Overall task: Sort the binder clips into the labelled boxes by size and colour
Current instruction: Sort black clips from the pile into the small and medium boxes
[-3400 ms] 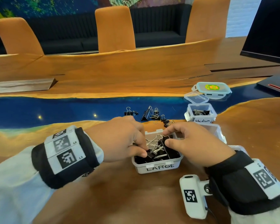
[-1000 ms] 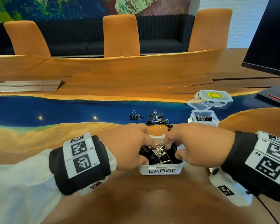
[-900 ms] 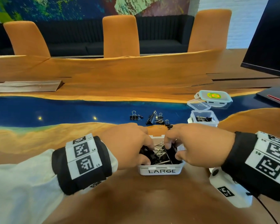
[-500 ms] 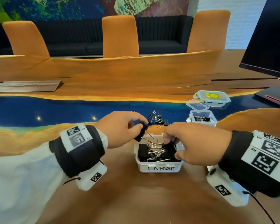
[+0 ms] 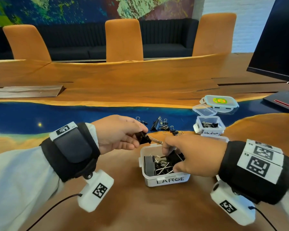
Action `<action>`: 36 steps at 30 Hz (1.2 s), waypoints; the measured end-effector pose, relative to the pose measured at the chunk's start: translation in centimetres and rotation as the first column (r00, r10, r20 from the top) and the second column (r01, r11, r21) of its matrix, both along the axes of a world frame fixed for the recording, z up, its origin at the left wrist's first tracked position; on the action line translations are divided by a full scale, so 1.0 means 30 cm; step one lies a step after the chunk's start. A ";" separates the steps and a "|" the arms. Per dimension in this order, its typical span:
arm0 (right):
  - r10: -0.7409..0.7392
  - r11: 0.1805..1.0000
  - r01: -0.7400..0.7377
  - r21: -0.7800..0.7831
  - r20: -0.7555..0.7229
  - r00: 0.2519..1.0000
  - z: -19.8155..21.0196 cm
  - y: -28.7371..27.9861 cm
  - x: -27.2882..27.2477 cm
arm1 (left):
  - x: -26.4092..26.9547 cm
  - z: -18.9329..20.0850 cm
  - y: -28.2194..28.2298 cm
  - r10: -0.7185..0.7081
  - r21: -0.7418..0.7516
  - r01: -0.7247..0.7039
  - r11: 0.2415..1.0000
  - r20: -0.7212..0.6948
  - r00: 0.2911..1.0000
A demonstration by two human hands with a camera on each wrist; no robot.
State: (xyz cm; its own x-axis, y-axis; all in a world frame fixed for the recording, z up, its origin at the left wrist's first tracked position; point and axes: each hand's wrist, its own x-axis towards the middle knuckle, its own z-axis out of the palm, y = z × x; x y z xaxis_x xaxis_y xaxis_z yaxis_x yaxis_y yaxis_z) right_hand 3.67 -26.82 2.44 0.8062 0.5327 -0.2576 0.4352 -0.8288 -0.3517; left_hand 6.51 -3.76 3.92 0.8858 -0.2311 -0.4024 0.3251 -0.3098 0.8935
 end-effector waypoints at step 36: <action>-0.100 0.973 0.077 0.219 0.095 0.990 -0.038 -0.037 -0.011 | 0.003 -0.004 -0.103 -0.621 0.823 0.082 0.562 0.355 0.699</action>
State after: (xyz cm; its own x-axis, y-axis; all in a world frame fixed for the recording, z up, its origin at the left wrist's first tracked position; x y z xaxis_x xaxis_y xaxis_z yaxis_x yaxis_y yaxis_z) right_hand 3.35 -27.92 1.30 0.8690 0.4914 -0.0572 0.4072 -0.7762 -0.4814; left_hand 6.60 -6.83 3.81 0.8860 -0.4605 -0.0547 -0.4332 -0.8640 0.2567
